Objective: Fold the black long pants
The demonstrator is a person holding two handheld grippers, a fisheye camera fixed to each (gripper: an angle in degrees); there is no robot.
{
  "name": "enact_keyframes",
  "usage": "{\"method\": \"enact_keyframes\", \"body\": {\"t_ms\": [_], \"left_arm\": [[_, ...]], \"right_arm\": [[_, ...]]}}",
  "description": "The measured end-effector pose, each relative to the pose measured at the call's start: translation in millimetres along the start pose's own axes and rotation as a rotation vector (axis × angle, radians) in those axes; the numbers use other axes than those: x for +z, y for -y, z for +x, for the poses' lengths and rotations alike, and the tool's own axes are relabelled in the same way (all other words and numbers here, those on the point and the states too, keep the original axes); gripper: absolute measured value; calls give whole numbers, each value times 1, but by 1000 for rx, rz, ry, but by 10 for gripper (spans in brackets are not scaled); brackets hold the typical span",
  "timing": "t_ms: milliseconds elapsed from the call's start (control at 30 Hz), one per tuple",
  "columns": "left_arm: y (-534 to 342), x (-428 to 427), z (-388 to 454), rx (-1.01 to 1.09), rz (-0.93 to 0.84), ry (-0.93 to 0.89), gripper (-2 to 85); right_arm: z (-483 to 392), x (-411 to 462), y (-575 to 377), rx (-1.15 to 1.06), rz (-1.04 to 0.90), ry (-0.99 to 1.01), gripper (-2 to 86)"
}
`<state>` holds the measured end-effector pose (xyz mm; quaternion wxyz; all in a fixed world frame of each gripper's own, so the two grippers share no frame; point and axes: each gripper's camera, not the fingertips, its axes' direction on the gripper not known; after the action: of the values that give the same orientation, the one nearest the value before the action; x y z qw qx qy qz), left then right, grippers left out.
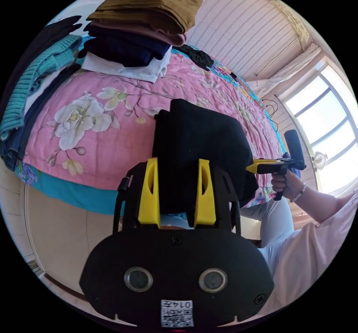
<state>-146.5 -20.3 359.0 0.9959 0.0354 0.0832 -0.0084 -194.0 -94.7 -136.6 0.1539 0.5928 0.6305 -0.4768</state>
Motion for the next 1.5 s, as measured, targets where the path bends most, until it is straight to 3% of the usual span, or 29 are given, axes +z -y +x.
{"method": "enact_keyframes", "body": {"t_ms": [67,233,333,433,633,767,867,933,1100,1267,1500], "left_arm": [[2,0,5,26,-2,17,95],[8,2,43,115,-13,52,59],[12,26,93,166,-74,-60,61],[12,56,132,195,-113,-146,72],[8,118,168,146,-153,-124,128],[13,132,175,147,-156,-174,136],[14,144,182,135,-128,-192,135],[13,150,186,105,-101,-233,108],[18,154,206,112,-119,-234,74],[23,162,242,111,-175,-210,61],[53,199,389,347,-203,-357,58]], "right_arm": [[3,-12,1,5,-38,-6,84],[-10,-53,-19,-105,12,25,51],[-1,-90,-45,-95,52,11,47],[25,-136,-85,-25,92,-29,48],[67,-159,-149,181,6,-259,63],[77,-166,-168,251,176,-188,100],[91,-157,-173,311,208,-11,132],[92,-155,-175,320,204,-4,128],[62,-175,-193,156,232,-50,61],[-10,-197,-218,-150,251,-297,45],[12,-273,-285,-56,347,-355,42]]}}
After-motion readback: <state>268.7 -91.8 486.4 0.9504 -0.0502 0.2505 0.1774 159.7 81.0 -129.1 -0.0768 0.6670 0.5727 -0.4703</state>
